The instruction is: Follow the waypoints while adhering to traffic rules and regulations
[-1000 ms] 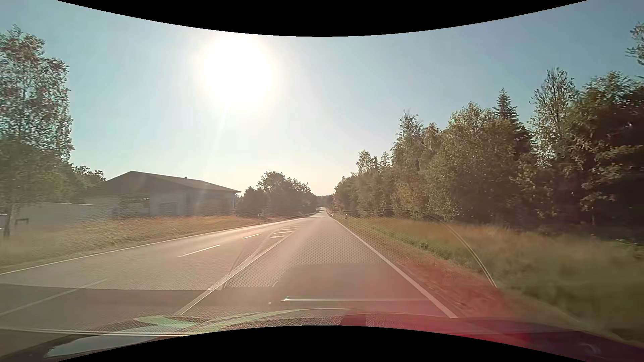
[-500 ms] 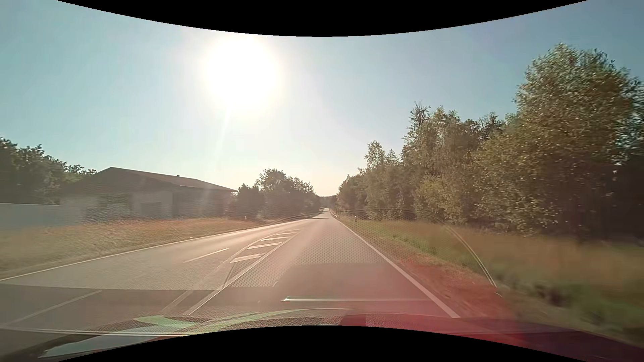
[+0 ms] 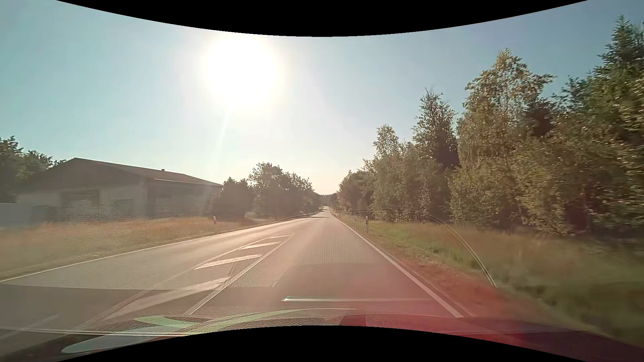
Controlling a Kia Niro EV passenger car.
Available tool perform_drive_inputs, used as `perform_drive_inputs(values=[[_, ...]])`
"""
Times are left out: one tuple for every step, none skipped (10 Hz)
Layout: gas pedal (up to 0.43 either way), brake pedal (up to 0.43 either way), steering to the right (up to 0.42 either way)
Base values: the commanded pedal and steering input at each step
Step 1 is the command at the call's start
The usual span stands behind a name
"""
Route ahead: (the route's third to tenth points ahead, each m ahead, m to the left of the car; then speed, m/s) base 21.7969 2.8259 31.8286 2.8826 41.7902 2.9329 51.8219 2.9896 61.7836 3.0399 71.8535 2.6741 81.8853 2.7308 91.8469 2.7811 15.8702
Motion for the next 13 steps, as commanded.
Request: perform_drive_inputs(values=[[0.512,0.0,-0.001],[0.512,0.0,-0.001],[0.512,0.0,-0.001],[0.512,0.0,-0.001],[0.512,0.0,-0.002],[0.5,0.0,-0.002],[0.5,0.0,-0.003],[0.48,0.0,-0.004],[0.461,0.0,-0.005],[0.449,0.0,-0.006],[0.429,0.0,-0.007],[0.409,0.0,-0.006],[0.378,0.0,-0.006]])
